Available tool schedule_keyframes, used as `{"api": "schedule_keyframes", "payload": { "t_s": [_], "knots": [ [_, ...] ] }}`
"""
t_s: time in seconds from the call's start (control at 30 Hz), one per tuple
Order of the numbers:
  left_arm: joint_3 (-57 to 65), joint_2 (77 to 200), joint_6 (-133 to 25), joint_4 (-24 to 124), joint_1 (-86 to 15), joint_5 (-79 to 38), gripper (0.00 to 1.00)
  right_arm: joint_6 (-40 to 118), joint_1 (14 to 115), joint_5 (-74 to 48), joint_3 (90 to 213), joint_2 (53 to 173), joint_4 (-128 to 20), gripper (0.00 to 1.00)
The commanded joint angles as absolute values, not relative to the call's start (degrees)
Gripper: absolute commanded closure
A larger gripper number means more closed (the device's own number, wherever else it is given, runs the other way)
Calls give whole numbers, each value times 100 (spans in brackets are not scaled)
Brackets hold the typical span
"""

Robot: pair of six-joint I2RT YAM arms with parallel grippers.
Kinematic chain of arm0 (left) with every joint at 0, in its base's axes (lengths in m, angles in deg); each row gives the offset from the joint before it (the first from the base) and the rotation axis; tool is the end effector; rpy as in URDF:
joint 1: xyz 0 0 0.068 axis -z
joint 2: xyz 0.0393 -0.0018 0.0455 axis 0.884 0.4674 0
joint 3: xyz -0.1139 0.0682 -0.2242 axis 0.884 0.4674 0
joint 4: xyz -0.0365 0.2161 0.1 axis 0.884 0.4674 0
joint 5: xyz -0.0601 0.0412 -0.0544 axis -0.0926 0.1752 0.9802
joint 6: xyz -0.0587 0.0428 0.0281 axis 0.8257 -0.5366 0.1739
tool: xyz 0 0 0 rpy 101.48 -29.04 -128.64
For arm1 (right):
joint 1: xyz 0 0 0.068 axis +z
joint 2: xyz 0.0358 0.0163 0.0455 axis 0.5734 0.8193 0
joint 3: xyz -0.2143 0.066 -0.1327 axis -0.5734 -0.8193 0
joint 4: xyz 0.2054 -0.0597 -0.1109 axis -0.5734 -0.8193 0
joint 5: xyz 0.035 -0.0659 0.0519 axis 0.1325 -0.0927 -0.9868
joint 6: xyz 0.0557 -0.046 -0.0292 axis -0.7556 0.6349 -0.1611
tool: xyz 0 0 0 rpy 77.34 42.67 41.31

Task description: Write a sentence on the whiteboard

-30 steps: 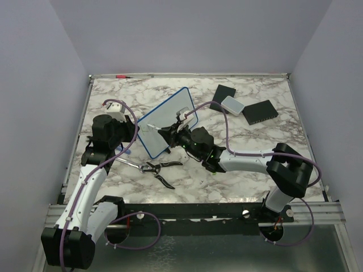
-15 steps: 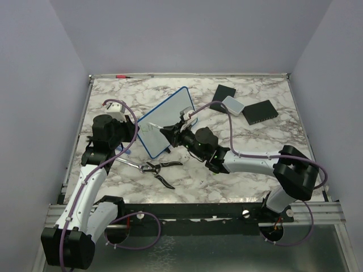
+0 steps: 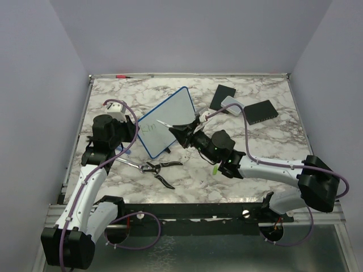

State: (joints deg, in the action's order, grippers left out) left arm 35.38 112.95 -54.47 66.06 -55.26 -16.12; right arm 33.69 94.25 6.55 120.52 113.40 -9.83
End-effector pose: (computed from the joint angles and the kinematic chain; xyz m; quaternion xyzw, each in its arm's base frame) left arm 0.2121 -0.0401 0.2755 0.0265 0.8305 -0.1775 0.5273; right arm 0.1831 0.2820 0.2931 -0.1959 0.6367 0.3791 0.6423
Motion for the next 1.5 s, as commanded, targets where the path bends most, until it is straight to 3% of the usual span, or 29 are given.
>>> {"api": "schedule_keyframes", "payload": {
  "t_s": [0.0, 0.57, 0.93, 1.47],
  "knots": [
    [3562, 11228, -5675, 6706, -5512, -1670, 87, 3522, 9467, 821, 11897, 10946, -1214, 99],
    [3662, 11210, -5842, 6638, -5515, -1343, 97, 3740, 9201, 471, 11605, 10416, -1908, 99],
    [3662, 11210, -5832, 6638, -5515, -1380, 97, 3112, 8017, -1415, 11673, 11007, -1480, 99],
    [3658, 11178, -5818, 6635, -5517, -1406, 97, 2994, 7893, -2086, 12323, 11958, -1209, 99]
  ]
}}
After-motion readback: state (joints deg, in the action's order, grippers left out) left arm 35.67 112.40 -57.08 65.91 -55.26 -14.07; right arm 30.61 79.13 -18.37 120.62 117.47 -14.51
